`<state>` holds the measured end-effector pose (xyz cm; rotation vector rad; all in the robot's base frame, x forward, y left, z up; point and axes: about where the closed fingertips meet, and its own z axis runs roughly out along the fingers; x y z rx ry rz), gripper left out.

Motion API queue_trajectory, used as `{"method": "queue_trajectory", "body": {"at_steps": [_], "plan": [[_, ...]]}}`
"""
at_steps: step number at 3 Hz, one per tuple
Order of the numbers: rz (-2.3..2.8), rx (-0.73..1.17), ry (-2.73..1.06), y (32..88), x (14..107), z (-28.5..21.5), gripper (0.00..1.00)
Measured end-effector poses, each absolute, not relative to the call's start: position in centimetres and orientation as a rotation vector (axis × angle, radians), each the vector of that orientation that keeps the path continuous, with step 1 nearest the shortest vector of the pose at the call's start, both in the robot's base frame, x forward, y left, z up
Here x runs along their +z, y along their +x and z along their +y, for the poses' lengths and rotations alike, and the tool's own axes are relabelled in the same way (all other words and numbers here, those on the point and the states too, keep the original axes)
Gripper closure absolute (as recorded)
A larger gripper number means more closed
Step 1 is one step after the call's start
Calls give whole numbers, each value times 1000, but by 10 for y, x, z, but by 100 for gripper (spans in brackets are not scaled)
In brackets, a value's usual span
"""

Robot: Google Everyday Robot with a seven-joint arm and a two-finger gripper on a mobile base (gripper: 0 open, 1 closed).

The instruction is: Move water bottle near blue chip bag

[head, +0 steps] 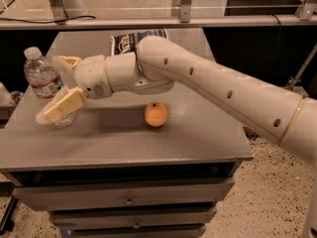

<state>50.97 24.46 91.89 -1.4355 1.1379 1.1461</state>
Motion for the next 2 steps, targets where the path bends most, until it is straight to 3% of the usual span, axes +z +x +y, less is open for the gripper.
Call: {"method": "queue_trajectory", "body": {"at_steps": [2], "plan": [[1140, 1187, -1427, 505, 910, 254, 41]]}}
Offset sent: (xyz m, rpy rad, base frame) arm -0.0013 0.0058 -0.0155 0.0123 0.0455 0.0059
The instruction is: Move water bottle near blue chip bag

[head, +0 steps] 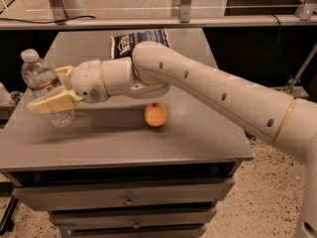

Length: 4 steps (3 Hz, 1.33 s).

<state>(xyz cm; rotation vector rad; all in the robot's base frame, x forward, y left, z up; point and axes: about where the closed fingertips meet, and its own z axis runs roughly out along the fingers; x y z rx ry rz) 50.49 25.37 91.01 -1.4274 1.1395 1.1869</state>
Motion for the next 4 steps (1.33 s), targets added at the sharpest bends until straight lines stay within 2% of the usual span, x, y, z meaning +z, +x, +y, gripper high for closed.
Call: {"method": "queue_trajectory", "body": {"at_steps": [1, 2, 3, 4], "plan": [[1163, 1163, -1418, 511, 909, 243, 64], [1224, 1076, -1414, 529, 913, 205, 87], [1337, 936, -1347, 559, 919, 119, 100], [1337, 936, -1347, 559, 919, 119, 100]]}}
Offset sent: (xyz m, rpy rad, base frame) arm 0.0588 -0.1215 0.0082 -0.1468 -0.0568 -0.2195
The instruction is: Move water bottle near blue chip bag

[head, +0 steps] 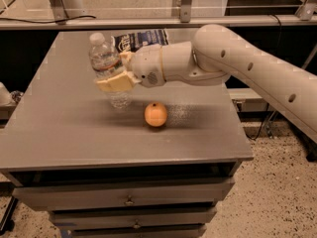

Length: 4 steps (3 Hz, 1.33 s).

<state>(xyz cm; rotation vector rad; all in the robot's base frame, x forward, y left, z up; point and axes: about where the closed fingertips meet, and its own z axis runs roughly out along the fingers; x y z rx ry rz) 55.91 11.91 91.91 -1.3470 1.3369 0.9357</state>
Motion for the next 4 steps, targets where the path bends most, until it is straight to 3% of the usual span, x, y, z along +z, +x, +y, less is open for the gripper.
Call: {"method": "queue_trajectory", "body": {"at_steps": [2, 4], "plan": [[1376, 786, -1320, 585, 934, 80, 100], [1351, 595, -1112, 651, 968, -21, 100]]}}
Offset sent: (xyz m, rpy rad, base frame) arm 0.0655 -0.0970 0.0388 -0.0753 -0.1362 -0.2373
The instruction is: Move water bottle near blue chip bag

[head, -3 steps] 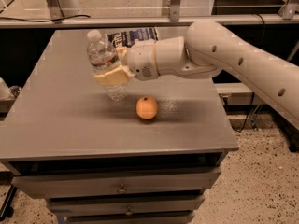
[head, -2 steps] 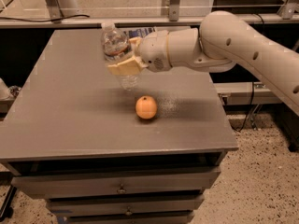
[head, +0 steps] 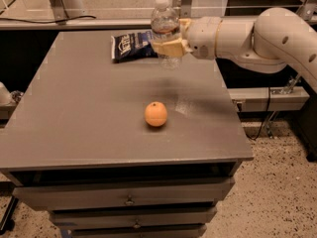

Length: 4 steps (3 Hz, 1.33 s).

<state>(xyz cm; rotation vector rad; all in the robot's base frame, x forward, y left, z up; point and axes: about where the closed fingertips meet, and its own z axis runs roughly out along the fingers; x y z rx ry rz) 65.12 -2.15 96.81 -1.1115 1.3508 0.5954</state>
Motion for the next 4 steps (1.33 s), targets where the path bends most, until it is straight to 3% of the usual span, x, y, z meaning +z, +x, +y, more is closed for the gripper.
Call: {"method": "queue_trajectory", "body": {"at_steps": [2, 4], "plan": [[1383, 599, -1070, 661, 959, -28, 100], [1433, 544, -915, 723, 945, -76, 100]]}}
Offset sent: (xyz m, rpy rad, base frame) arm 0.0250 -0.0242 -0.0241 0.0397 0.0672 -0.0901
